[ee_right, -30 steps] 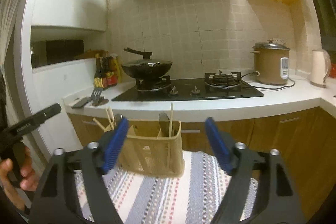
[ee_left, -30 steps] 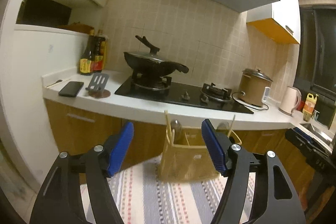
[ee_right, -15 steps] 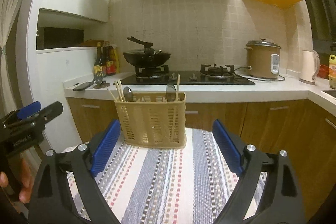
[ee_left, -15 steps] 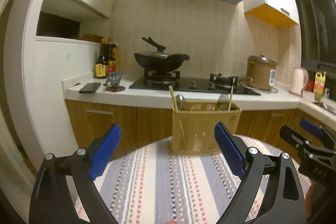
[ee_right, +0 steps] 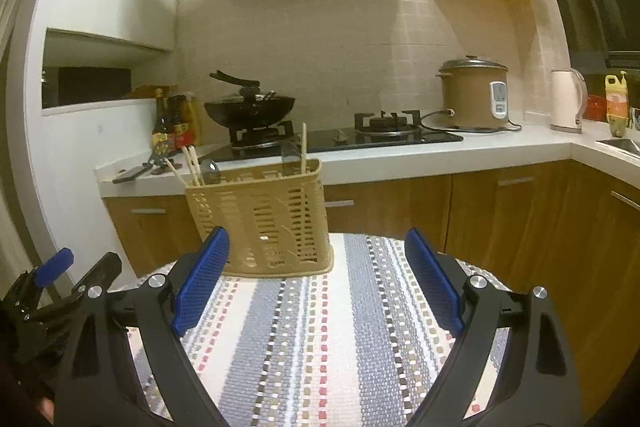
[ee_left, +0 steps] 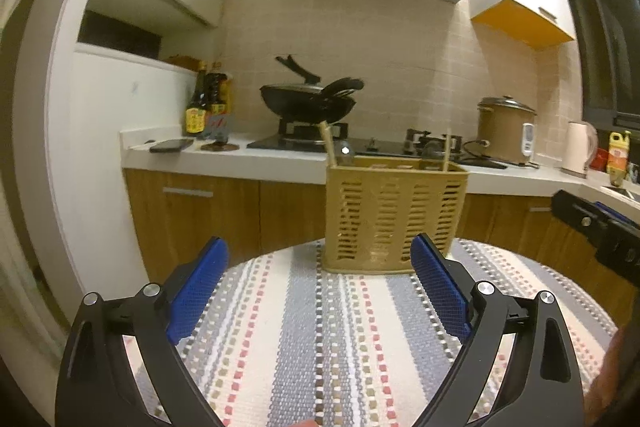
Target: Organize utensils
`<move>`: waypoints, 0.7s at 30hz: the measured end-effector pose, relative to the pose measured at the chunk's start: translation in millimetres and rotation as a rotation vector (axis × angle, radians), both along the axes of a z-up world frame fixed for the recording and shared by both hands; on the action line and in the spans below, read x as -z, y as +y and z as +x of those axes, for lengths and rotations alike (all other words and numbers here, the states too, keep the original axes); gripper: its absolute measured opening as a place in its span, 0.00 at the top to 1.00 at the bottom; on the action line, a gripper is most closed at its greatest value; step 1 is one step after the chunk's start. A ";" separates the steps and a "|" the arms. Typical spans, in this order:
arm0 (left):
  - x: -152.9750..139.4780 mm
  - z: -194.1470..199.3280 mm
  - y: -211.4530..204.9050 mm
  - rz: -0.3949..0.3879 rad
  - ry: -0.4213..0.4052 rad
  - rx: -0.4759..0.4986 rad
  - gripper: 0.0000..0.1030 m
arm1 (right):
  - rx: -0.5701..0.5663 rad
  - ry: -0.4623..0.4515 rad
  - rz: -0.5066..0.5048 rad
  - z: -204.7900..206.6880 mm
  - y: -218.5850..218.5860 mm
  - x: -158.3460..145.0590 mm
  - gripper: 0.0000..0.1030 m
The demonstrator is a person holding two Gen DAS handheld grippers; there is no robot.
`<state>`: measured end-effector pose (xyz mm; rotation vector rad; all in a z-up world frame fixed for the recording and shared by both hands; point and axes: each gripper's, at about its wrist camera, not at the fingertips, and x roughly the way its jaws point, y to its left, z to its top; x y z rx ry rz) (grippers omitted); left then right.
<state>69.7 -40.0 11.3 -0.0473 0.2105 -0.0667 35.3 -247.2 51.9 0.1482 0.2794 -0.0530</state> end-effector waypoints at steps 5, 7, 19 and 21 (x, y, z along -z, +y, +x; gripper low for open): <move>0.6 0.9 11.5 -0.055 -0.006 -0.026 0.13 | 0.016 -0.002 -0.033 0.9 -0.4 6.0 0.16; 1.9 1.6 14.2 -0.062 -0.002 -0.031 0.13 | 0.013 -0.001 -0.041 0.1 0.8 8.1 0.14; 9.3 1.5 7.8 0.032 0.016 -0.074 0.10 | 0.005 -0.006 -0.114 -8.8 14.5 12.1 0.08; 9.4 0.8 7.3 0.037 0.012 -0.081 0.09 | 0.010 -0.006 -0.113 -8.8 14.0 12.0 0.08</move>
